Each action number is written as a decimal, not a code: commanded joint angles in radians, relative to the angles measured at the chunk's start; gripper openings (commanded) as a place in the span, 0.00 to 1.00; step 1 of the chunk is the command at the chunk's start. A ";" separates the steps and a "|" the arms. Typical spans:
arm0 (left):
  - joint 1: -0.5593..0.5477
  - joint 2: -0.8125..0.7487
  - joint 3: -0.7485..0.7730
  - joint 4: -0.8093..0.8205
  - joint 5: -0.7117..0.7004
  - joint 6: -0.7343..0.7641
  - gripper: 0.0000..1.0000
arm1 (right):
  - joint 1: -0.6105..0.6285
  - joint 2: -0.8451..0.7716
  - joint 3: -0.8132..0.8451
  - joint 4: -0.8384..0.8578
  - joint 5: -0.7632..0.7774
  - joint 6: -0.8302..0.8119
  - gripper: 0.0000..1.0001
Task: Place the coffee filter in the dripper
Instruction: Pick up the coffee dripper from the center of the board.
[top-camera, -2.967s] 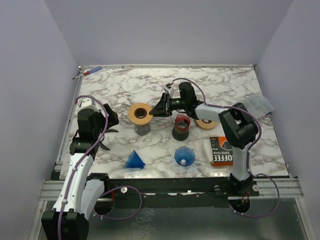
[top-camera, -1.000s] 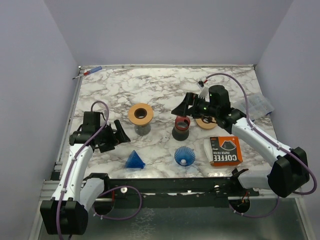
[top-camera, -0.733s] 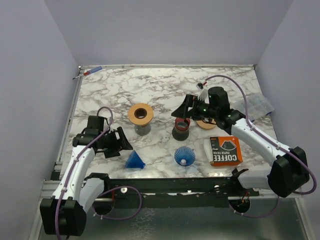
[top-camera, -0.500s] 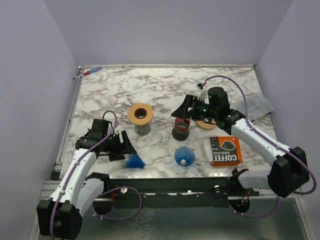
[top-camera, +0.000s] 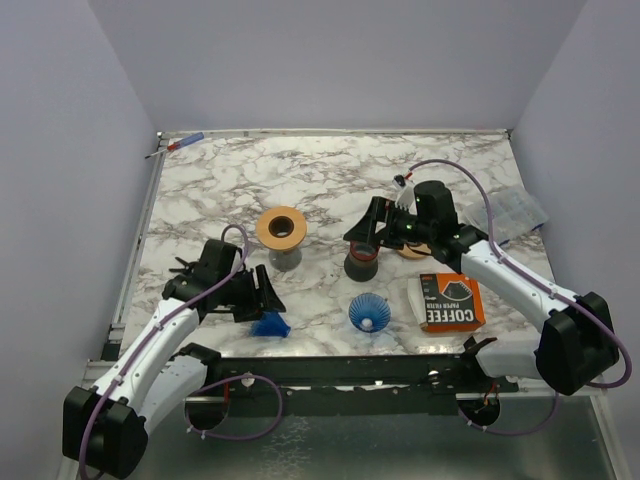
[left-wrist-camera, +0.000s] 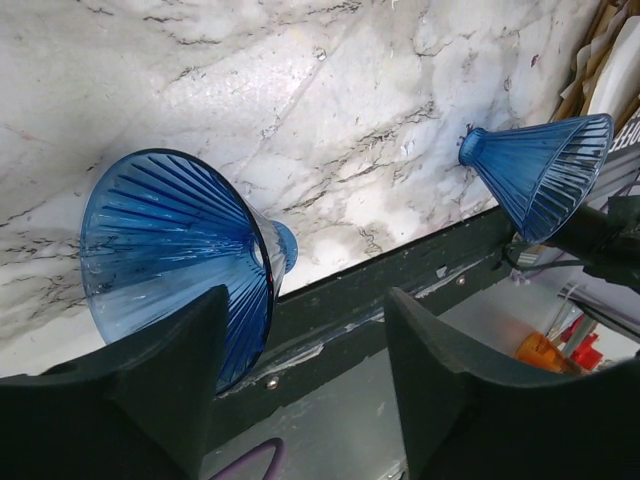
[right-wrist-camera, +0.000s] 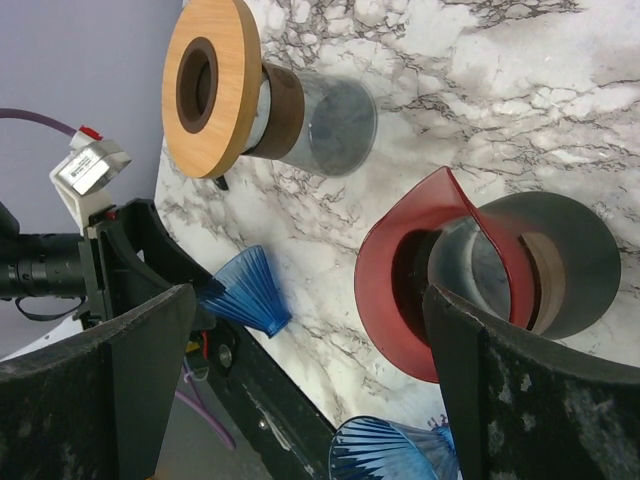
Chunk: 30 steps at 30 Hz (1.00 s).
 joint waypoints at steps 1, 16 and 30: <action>-0.015 -0.004 -0.030 0.031 -0.022 -0.021 0.60 | -0.006 -0.021 -0.013 0.009 -0.022 0.011 1.00; -0.045 0.020 -0.025 0.048 -0.080 -0.009 0.29 | -0.006 -0.006 0.008 -0.006 -0.033 0.007 1.00; -0.047 -0.054 0.002 0.054 -0.166 -0.043 0.00 | -0.006 -0.045 0.016 -0.024 -0.036 0.008 1.00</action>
